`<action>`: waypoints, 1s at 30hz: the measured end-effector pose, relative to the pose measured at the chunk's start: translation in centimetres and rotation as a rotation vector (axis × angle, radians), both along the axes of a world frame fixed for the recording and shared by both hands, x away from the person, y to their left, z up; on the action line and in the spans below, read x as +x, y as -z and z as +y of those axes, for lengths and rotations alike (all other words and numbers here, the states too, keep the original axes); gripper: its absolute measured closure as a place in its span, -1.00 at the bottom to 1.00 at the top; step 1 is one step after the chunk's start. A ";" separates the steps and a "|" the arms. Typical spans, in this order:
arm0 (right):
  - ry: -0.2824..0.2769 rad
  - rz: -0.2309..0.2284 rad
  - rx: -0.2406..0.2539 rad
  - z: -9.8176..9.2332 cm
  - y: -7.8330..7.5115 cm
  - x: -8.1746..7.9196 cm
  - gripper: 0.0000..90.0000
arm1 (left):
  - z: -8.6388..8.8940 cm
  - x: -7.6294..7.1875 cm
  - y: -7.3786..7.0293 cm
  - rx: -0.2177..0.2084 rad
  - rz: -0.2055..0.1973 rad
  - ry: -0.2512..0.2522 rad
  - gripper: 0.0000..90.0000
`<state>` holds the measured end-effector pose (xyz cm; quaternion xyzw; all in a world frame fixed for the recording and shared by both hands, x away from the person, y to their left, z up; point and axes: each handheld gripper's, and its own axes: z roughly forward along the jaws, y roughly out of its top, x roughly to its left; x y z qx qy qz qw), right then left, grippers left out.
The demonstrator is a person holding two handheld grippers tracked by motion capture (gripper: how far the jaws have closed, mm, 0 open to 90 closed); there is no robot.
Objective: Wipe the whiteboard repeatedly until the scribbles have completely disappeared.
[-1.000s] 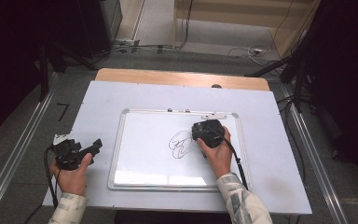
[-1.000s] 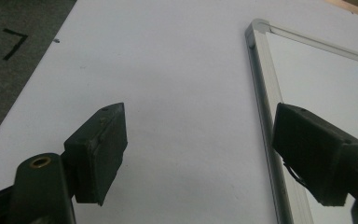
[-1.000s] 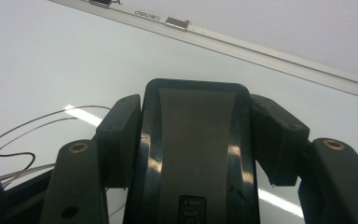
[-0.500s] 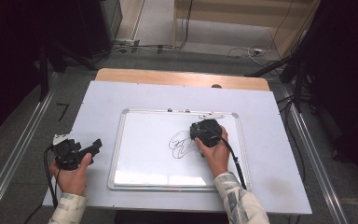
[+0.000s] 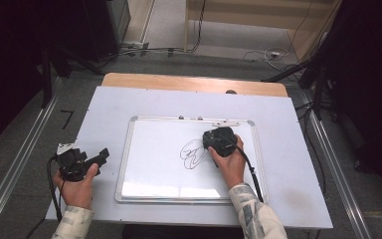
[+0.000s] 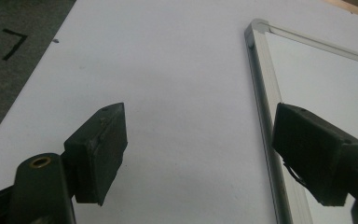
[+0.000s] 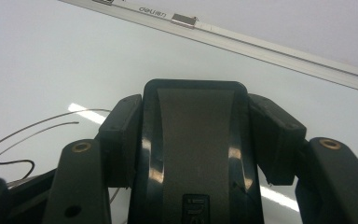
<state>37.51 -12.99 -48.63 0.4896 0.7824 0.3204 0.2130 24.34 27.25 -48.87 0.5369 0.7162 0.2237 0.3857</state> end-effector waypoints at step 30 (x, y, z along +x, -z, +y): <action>-0.015 -0.010 0.012 1.2 0.2 -0.3 -0.13 | -0.1 0.1 0.0 -0.001 -0.001 0.002 -0.57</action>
